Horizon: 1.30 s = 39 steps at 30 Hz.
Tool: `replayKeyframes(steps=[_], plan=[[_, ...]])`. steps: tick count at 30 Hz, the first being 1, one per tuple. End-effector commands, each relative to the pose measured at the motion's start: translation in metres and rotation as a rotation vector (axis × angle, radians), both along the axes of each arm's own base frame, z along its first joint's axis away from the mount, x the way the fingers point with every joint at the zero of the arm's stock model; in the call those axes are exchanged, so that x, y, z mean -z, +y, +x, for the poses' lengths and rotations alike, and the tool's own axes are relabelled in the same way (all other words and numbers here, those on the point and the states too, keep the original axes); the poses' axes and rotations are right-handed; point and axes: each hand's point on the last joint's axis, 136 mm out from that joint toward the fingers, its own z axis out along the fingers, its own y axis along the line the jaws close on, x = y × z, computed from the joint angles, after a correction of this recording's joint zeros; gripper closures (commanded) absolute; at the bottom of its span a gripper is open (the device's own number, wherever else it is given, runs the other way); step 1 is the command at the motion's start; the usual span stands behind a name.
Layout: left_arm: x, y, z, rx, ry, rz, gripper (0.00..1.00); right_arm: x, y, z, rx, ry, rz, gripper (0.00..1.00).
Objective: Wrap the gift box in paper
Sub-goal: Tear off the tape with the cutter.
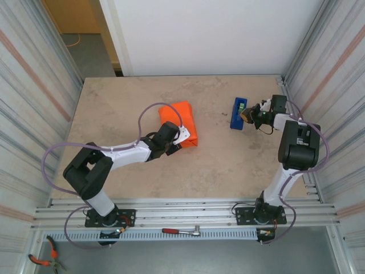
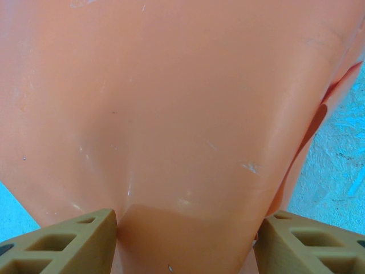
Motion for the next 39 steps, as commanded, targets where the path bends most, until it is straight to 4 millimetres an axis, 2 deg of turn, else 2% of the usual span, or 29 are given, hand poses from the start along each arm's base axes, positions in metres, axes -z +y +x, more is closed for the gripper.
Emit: replayKeyframes(steps=[1, 6, 10, 17, 24, 30, 39], plan=[[0.002, 0.003, -0.009, 0.000, 0.044, 0.005, 0.38, -0.048, 0.010, -0.003, -0.017, -0.094, 0.047, 1.00], [0.002, 0.003, -0.009, 0.000, 0.044, 0.006, 0.38, -0.057, 0.015, -0.015, -0.016, -0.093, 0.048, 1.00], [0.003, 0.003, -0.011, 0.002, 0.046, 0.008, 0.38, -0.050, 0.016, -0.029, -0.003, -0.057, 0.039, 1.00], [0.002, 0.002, -0.011, 0.004, 0.044, 0.009, 0.38, -0.016, 0.022, -0.057, 0.013, 0.029, 0.027, 1.00], [0.003, 0.002, -0.011, 0.005, 0.044, 0.012, 0.38, 0.019, 0.021, -0.075, 0.044, 0.095, 0.032, 1.00], [0.003, 0.002, -0.011, 0.005, 0.043, 0.014, 0.38, 0.039, 0.016, -0.077, 0.069, 0.140, 0.017, 1.00], [0.003, 0.001, -0.012, 0.007, 0.043, 0.015, 0.38, 0.075, 0.020, -0.064, 0.109, 0.210, 0.085, 1.00]])
